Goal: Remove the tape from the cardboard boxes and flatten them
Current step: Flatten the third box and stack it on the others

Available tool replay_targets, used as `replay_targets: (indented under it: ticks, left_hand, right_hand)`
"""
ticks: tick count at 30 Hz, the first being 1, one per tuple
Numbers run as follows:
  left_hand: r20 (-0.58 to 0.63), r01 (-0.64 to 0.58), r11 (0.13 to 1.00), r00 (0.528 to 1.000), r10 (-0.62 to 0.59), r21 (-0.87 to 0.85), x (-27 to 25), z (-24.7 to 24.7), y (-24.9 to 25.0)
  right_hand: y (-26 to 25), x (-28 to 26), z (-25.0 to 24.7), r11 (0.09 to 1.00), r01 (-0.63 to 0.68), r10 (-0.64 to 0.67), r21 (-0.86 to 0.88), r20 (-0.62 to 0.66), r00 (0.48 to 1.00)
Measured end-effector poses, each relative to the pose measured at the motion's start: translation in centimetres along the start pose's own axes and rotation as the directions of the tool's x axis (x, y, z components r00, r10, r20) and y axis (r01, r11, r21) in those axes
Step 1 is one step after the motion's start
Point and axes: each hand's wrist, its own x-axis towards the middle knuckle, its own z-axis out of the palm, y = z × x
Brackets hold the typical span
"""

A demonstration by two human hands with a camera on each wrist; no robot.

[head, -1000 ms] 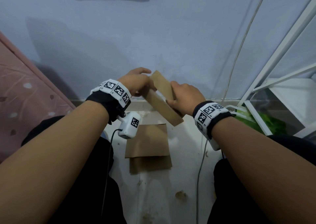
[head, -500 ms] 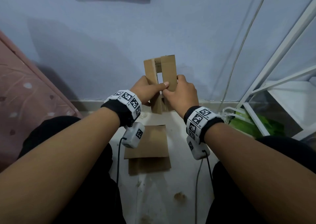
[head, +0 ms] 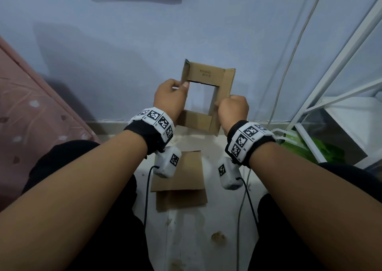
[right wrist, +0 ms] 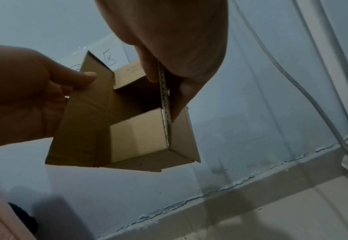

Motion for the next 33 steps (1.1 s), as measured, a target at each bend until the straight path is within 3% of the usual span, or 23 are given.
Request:
replay_targets:
  ticks: [3, 6, 11, 12, 14, 16, 20, 22, 26, 28, 30, 31, 33]
  left_hand:
    - [-0.093, -0.017, 0.999, 0.996, 0.013, -0.038, 0.7, -0.4, -0.3]
    - [-0.092, -0.001, 1.0, 0.996, -0.002, -0.027, 1.0, -0.9, 0.0]
    - [-0.029, -0.074, 0.976, 0.996, 0.082, 0.207, 1.0, -0.6, -0.6]
    - [0.0, -0.093, 0.959, 0.995, 0.097, 0.269, 0.8, -0.7, -0.6]
    - [0.073, -0.154, 0.925, 0.988, 0.137, 0.347, 0.8, -0.8, -0.7]
    - [0.148, -0.223, 0.882, 0.973, 0.176, 0.414, 0.6, -0.8, -0.8]
    - [0.317, -0.364, 0.79, 0.921, 0.227, 0.493, 0.0, -0.4, -0.6]
    - [0.354, -0.408, 0.78, 0.9, 0.256, 0.474, -0.2, -0.1, -0.4]
    - [0.326, -0.47, 0.794, 0.875, 0.359, 0.387, -0.7, -0.2, -0.1]
    - [0.275, -0.535, 0.705, 0.845, 0.459, 0.466, -0.7, -0.2, 0.2]
    - [0.199, -0.48, 0.615, 0.86, 0.469, 0.625, -0.3, -0.3, 0.4]
    - [0.145, -0.389, 0.645, 0.906, 0.399, 0.658, 0.0, -0.5, 0.2]
    - [0.047, -0.14, 0.798, 0.989, 0.139, 0.587, 0.4, -0.8, 0.1]
  right_hand:
    - [-0.1, 0.5, -0.3, 0.997, -0.068, 0.068, 0.03, 0.002, 0.998]
    - [0.1, 0.7, 0.0, 0.998, -0.061, 0.061, 0.025, -0.006, 0.998]
    - [-0.1, -0.3, 0.5, 0.999, -0.031, 0.035, -0.031, 0.12, 0.992]
    - [-0.2, -0.4, 0.4, 0.999, -0.011, 0.015, -0.033, 0.095, 0.995]
    - [-0.4, -0.1, 0.0, 0.979, 0.128, -0.122, -0.161, 0.051, 0.991]
    - [-0.4, 0.4, -0.3, 0.879, 0.248, -0.207, -0.407, 0.144, 0.968]
    - [0.9, 0.1, -0.3, 0.766, 0.154, 0.117, -0.625, 0.37, 0.922]
    - [2.1, -0.2, 0.0, 0.749, 0.119, 0.174, -0.651, 0.367, 0.914]
    - [2.3, -0.4, 0.2, 0.744, 0.121, 0.054, -0.657, 0.24, 0.969]
    - [2.0, -0.3, 0.0, 0.798, 0.08, 0.033, -0.597, 0.176, 0.984]
    - [1.8, -0.1, -0.1, 0.854, 0.04, 0.018, -0.519, 0.105, 0.994]
    - [1.7, 0.0, -0.2, 0.87, 0.039, -0.001, -0.492, 0.077, 0.997]
    - [1.5, 0.0, -0.2, 0.889, 0.06, -0.043, -0.453, 0.049, 0.998]
